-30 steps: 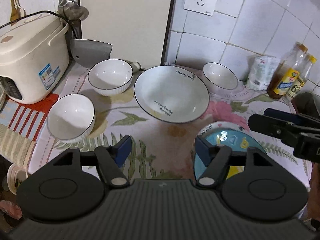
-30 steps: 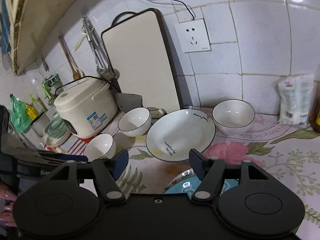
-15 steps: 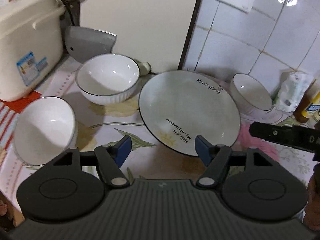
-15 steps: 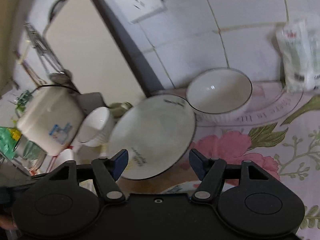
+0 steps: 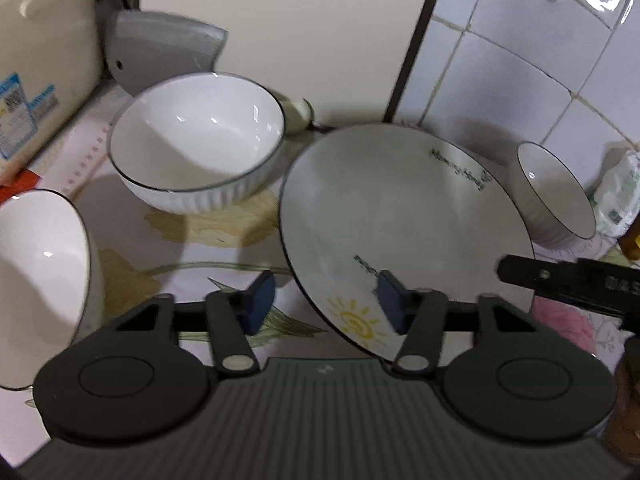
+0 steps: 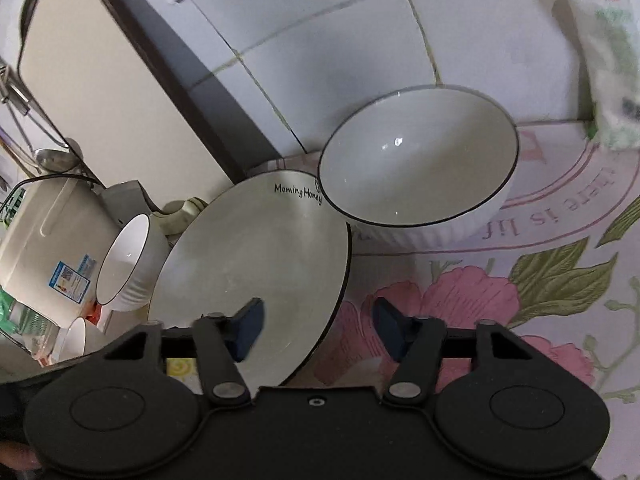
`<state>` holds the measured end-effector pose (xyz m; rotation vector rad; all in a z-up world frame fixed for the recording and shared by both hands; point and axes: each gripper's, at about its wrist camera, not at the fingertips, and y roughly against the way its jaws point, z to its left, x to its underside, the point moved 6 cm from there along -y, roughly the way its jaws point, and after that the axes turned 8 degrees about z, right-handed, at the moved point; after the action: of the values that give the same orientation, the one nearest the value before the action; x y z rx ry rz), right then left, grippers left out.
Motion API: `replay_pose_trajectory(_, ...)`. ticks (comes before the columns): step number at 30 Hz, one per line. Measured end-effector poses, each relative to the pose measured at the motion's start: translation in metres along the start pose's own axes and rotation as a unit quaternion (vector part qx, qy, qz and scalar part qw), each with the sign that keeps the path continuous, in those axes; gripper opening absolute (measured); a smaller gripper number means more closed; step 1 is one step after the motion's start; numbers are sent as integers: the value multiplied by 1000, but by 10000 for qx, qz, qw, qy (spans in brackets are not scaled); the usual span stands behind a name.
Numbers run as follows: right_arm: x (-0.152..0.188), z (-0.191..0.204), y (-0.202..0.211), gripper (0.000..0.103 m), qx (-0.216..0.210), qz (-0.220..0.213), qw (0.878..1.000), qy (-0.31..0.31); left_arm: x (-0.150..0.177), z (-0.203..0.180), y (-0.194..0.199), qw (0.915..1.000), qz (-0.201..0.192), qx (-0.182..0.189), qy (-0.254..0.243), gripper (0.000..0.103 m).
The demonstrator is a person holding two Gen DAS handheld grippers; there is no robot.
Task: Organize plates and bowls
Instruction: 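Move both grippers to the white Morning Honey plate rim and close them, then lift the white Morning Honey plate with both grippers and lower it onto the blue plate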
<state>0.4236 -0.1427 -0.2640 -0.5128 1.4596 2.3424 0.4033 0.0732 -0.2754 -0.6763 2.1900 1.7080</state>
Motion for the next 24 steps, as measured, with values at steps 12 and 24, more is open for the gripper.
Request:
replay_pose_trajectory(12, -7, -6, -15, 20, 69, 157, 9997, -167, 3, 3, -11, 9995, 95, 208, 225, 27)
replay_pose_trajectory(24, -1, 1, 0, 21, -107, -132, 9988, 456, 8, -2, 4, 9995, 179, 249, 9, 27)
